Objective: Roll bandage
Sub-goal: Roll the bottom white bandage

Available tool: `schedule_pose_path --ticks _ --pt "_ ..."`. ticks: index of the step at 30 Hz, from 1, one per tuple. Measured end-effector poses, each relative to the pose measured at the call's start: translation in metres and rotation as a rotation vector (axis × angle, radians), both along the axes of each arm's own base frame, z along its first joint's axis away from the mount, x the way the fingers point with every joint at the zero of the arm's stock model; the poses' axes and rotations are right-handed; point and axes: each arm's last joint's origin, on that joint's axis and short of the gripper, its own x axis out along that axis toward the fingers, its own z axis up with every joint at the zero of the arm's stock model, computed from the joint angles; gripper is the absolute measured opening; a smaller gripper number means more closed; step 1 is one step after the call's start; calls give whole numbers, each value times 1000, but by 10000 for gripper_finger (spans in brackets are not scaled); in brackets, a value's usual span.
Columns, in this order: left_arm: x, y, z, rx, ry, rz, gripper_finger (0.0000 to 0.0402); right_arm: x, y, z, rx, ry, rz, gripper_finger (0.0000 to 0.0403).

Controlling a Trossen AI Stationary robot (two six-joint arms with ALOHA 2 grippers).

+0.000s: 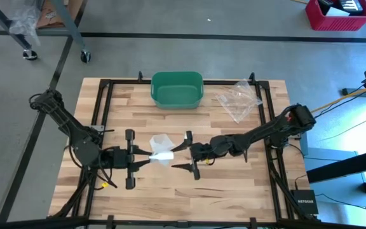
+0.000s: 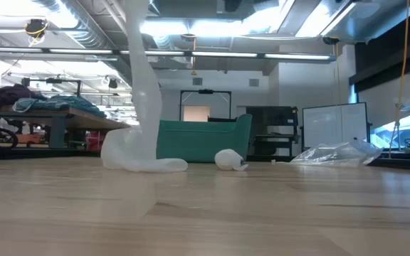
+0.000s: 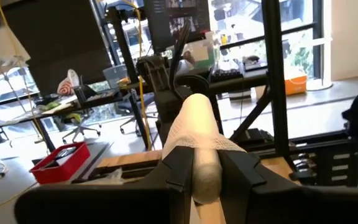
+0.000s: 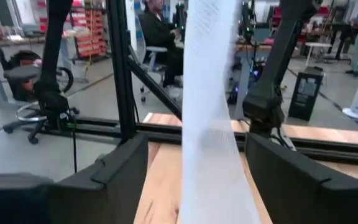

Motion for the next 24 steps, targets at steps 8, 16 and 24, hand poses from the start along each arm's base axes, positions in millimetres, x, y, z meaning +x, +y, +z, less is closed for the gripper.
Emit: schedule_pose_path --ticks 8,16,24 --pt "2 2 0 6 1 12 45 26 8 -13 8 -26 -8 269" --pt "4 1 -2 33 10 8 45 51 11 -21 -19 1 -180 241" --pt "2 -1 -2 18 7 -1 45 52 10 -22 -138 24 -246 76"
